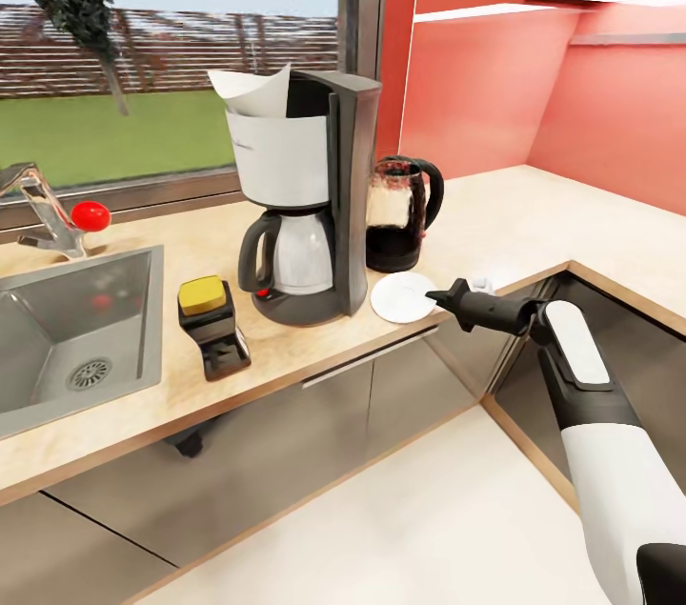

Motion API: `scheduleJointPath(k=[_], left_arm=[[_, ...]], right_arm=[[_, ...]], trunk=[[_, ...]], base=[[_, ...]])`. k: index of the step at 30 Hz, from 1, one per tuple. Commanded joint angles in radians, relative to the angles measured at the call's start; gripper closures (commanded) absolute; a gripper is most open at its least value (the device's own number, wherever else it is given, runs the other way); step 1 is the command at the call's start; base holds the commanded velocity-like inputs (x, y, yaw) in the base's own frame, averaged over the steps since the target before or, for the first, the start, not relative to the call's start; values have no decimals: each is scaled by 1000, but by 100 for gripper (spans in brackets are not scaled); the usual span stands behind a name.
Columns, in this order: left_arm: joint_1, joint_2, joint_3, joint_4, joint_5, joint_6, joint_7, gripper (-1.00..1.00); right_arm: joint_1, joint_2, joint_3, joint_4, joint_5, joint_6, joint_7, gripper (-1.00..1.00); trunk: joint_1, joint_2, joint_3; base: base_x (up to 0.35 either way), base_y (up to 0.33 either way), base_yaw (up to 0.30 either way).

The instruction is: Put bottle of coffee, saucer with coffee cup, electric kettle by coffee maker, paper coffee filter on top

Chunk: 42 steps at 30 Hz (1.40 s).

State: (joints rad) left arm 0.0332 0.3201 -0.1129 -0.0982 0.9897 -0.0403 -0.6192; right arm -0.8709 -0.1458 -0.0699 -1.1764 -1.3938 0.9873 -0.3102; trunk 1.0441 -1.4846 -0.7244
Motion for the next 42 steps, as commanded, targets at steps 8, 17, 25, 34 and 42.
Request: scheduleJointPath(k=[8, 17, 25, 34, 42], left_arm=[[1, 0, -8, -1, 6, -4, -1, -100], [1, 1, -8, -1, 6, -4, -1, -100], [1, 0, -8, -1, 6, -4, -1, -100], [1, 0, -10, -1, 6, -5, -1, -100], [0, 0, -10, -1, 6, -5, -1, -100]], right_arm=[[0, 0, -1, 0, 1, 5, -9, 100], [0, 0, -1, 0, 1, 5, -8, -100], [0, 0, -1, 0, 1, 5, -8, -100], [0, 0, -1, 0, 1, 5, -8, -100], [0, 0, -1, 0, 1, 5, -8, -100]], trunk=[[0, 0, -1], [0, 0, -1], [0, 0, -1], [0, 0, -1], [0, 0, -1]], base=[[0, 0, 0], [0, 0, 0], [0, 0, 0], [-60, -166, 0], [-150, -258, 0]])
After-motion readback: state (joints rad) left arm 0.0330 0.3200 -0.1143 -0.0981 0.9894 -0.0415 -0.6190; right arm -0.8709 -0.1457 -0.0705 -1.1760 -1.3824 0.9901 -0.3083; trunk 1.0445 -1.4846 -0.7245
